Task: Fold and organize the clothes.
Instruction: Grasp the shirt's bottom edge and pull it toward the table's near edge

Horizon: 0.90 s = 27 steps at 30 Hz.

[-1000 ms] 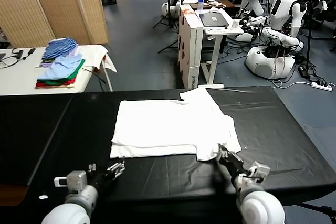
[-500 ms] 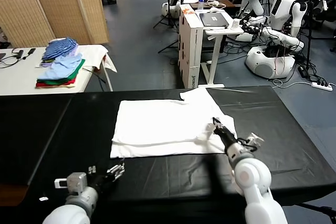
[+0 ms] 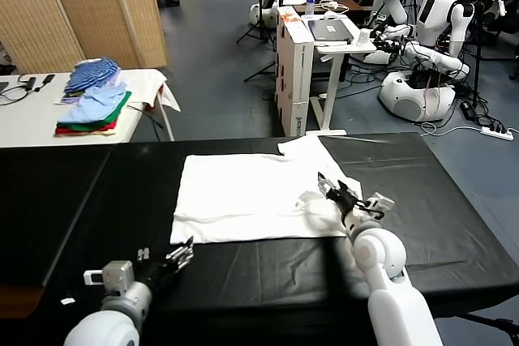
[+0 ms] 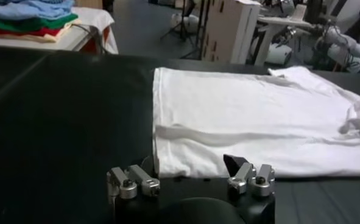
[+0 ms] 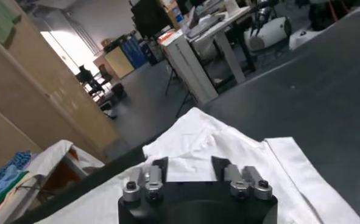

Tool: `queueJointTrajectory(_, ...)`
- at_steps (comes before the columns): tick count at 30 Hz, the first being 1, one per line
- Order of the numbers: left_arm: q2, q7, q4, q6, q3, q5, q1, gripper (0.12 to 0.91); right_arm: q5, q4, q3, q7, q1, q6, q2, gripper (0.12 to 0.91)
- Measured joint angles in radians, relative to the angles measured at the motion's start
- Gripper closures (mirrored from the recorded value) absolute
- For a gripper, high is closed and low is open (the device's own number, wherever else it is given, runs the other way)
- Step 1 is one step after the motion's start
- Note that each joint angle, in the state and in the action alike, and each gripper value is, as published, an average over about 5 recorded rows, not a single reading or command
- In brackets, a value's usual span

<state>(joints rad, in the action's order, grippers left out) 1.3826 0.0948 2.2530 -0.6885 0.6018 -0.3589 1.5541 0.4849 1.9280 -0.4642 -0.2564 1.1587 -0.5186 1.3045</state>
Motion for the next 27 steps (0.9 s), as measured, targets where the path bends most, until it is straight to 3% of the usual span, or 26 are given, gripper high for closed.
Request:
queueJointTrajectory(6, 0.005, 0.015, -0.019, 0.032, 0.008, 0.008, -0.001, 0.123, -0.061, 0.087, -0.049, 0.030, 0.129, -0.009, -0.050, 0.118)
queueJointTrajectory(14, 0.003, 0.012, -0.052, 0.087, 0.009, 0.025, -0.005, 0.123, -0.100, 0.135, -0.046, 0.076, 0.235, 0.004, -0.061, 0.118)
queueJointTrajectory(27, -0.002, 0.017, -0.098, 0.106, -0.008, 0.059, -0.009, 0.123, -0.112, 0.110, -0.029, 0.080, 0.251, 0.019, -0.063, 0.118)
